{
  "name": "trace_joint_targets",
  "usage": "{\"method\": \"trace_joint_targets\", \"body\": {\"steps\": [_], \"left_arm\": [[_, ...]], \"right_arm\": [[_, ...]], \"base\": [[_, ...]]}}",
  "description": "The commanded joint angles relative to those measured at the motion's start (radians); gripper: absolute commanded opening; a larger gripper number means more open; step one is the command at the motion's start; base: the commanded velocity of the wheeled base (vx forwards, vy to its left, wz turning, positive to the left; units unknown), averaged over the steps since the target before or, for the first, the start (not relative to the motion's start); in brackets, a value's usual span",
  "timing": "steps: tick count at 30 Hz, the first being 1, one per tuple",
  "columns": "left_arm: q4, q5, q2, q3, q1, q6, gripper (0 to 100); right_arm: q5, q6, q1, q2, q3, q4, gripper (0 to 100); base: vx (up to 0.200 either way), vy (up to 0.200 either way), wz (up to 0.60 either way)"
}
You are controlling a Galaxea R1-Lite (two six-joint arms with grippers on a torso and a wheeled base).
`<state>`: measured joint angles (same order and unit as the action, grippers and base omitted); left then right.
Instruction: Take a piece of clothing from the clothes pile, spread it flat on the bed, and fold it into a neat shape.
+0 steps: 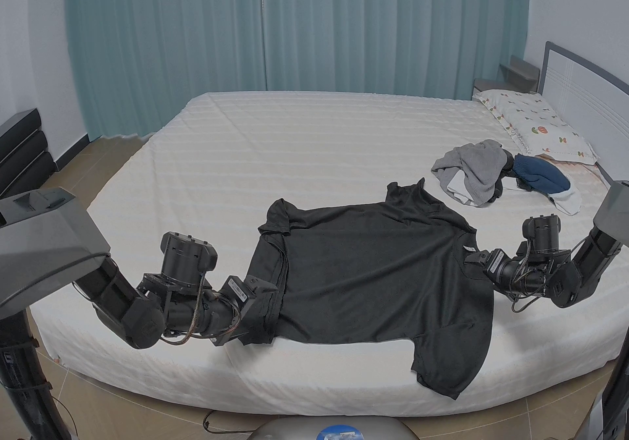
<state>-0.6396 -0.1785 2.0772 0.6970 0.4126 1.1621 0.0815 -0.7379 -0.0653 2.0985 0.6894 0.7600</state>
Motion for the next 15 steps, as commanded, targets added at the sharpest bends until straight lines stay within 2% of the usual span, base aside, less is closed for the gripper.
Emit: {"method": "trace_joint_targets", "body": {"steps": [1, 15], "left_arm": [[0.001, 0.05, 0.021, -0.024, 0.081, -0.039, 100], [0.014, 0.051, 0.041, -0.031, 0.098, -0.042, 100]], "right_arm": [[-0.005, 0.003, -0.004, -0.02, -0.005, 0.001, 100], [-0.003, 0.005, -0.005, -0.061, -0.021, 0.001, 100]], "base": [[0.0, 0.0, 0.0], [0.0, 0.0, 0.0]]}}
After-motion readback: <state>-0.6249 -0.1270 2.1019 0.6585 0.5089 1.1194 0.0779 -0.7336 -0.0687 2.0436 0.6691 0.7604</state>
